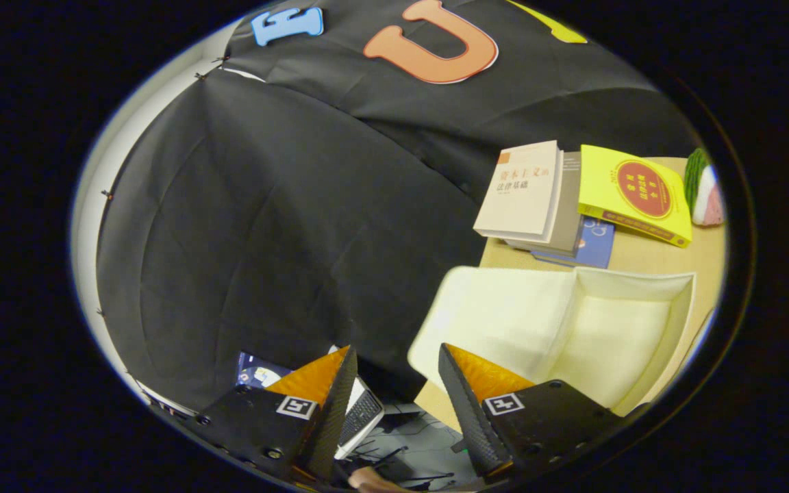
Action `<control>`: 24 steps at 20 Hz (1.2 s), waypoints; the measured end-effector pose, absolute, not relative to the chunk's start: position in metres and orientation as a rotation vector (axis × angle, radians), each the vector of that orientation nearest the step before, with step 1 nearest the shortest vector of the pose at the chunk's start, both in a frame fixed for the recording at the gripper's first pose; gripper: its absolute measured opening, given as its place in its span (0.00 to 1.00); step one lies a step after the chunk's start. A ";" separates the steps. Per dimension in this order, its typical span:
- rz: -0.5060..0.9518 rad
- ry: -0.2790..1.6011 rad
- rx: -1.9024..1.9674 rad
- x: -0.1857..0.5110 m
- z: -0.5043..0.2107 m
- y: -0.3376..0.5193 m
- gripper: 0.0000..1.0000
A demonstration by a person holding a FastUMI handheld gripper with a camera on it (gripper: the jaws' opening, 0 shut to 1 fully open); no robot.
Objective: Open the storage box then place both shoes into the box .Put the left shoe in first, then the right shoe, with the right side of both shoes facing outward in a uniform manner.
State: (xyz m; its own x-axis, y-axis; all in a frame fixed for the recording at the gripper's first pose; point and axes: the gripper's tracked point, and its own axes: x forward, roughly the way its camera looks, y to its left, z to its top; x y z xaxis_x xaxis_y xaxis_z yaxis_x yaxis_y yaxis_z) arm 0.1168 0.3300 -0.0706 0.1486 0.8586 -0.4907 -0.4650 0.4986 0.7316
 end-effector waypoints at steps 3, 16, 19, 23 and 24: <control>0.942 1.034 0.428 0.118 -0.089 0.288 0.95; 0.558 1.074 0.253 0.150 -0.224 0.047 0.95; 0.499 1.139 0.273 0.144 -0.260 0.004 0.95; 0.406 1.193 0.219 0.143 -0.309 -0.043 0.94; 0.383 1.204 0.218 0.142 -0.318 -0.050 0.95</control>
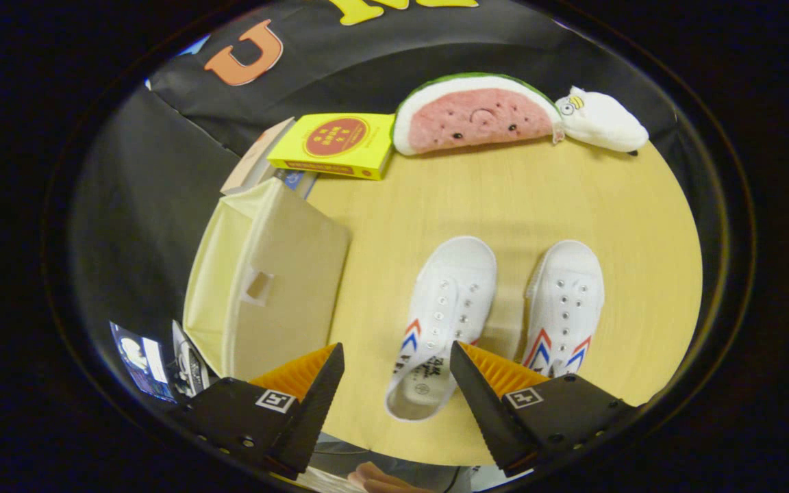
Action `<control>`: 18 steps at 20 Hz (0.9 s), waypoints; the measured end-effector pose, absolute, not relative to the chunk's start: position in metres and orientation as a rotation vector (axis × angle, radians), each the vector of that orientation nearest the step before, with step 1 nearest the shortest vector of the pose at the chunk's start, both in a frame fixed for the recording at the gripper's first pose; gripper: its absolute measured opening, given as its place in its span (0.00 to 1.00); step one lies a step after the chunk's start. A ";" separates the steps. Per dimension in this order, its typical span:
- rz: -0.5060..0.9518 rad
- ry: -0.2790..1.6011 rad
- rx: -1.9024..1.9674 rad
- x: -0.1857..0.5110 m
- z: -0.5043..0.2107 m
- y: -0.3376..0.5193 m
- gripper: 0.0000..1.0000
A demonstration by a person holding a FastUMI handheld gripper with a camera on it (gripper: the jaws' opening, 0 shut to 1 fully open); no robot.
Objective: Open the storage box then place both shoes into the box .Put the left shoe in first, then the right shoe, with the right side of both shoes facing outward in a uniform manner.
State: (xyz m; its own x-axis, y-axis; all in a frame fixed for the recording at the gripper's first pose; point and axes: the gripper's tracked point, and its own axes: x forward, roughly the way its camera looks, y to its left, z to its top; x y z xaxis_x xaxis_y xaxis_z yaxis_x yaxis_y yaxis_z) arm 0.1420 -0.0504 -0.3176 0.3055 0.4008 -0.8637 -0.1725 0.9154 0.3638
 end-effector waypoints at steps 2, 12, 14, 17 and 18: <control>0.345 1.219 0.179 0.136 -0.339 -0.064 0.95; 0.256 1.302 0.230 0.149 -0.405 -0.065 0.30; 0.279 1.309 0.230 0.149 -0.408 -0.065 0.14; 0.307 1.301 0.321 0.147 -0.406 -0.066 0.05; 0.302 1.306 0.364 0.146 -0.404 -0.068 0.00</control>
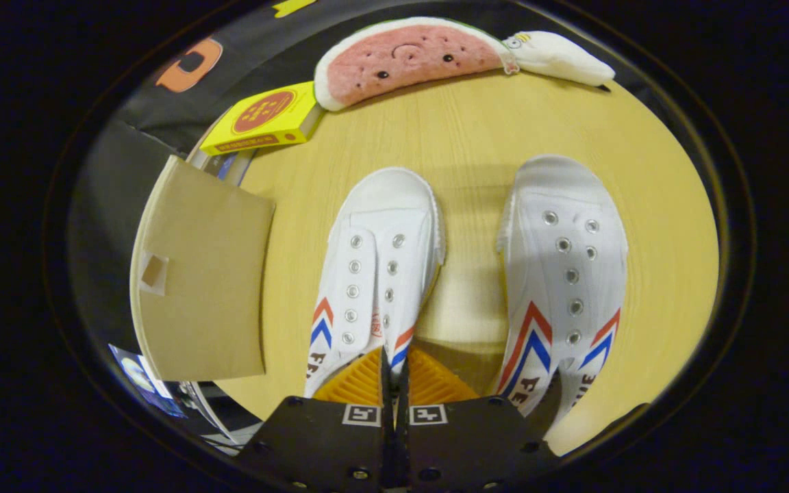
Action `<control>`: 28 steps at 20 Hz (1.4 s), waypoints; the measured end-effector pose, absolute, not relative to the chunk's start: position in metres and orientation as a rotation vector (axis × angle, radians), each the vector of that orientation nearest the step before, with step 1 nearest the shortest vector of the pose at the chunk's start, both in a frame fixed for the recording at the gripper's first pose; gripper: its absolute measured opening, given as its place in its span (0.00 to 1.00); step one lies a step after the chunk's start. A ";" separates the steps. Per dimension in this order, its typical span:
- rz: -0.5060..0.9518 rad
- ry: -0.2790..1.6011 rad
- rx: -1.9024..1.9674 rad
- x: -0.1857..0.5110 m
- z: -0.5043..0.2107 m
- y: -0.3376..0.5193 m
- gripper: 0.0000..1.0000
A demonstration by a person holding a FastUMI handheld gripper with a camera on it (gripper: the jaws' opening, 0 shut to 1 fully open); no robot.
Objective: Open the storage box then place both shoes into the box .Put the left shoe in first, then the right shoe, with the right side of both shoes facing outward in a uniform manner.
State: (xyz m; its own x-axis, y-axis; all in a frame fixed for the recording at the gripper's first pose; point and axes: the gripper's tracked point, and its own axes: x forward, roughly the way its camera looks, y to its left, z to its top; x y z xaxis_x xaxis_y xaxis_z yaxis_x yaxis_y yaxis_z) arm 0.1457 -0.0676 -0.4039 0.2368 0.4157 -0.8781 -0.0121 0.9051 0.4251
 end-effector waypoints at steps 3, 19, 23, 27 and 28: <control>0.328 1.276 0.442 0.137 -0.391 -0.070 0.00; 0.427 1.058 0.356 0.123 -0.201 0.042 0.00; 0.471 1.068 0.332 0.122 -0.196 0.127 0.00; 0.455 1.057 0.288 0.128 -0.220 0.193 0.00; 0.441 1.050 0.277 0.130 -0.229 0.205 0.00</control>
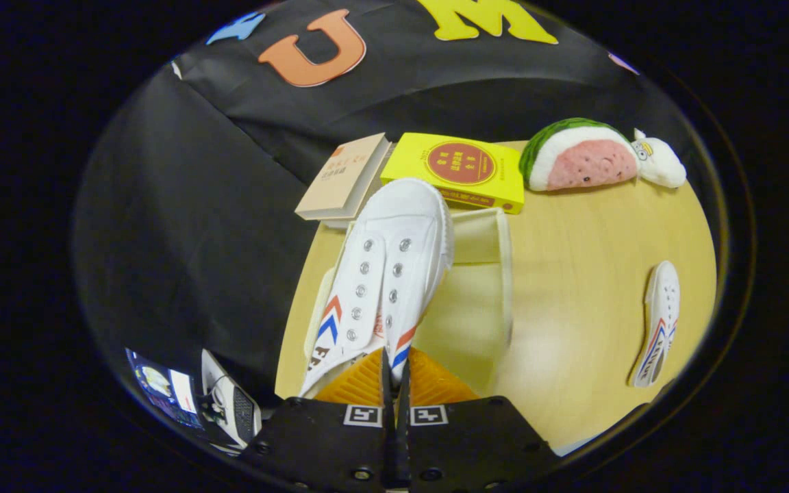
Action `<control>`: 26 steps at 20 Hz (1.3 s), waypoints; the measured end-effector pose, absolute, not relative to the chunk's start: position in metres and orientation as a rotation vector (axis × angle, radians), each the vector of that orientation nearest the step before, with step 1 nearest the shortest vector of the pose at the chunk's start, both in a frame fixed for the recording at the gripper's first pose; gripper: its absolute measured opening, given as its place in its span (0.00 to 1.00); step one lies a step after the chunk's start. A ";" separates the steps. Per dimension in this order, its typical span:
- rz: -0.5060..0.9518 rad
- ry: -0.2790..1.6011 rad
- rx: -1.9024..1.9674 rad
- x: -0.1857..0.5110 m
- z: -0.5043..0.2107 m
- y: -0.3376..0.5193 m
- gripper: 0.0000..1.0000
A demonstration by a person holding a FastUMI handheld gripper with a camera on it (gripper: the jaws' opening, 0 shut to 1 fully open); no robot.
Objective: Open the storage box then place both shoes into the box .Put the left shoe in first, then the right shoe, with the right side of both shoes facing outward in a uniform manner.
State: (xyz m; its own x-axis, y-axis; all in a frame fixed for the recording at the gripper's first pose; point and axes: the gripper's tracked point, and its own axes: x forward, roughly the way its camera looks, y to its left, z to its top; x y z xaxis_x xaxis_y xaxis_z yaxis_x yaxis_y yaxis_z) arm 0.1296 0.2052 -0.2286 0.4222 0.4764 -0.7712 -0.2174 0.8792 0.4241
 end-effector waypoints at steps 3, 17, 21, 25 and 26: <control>0.405 1.030 0.201 0.133 -0.258 0.228 0.00; 0.283 1.218 0.071 0.134 -0.330 0.261 0.01; 0.329 1.226 0.064 0.131 -0.325 0.265 0.15; 0.406 1.191 0.088 0.127 -0.286 0.259 0.51; 0.416 1.177 0.087 0.124 -0.273 0.251 0.65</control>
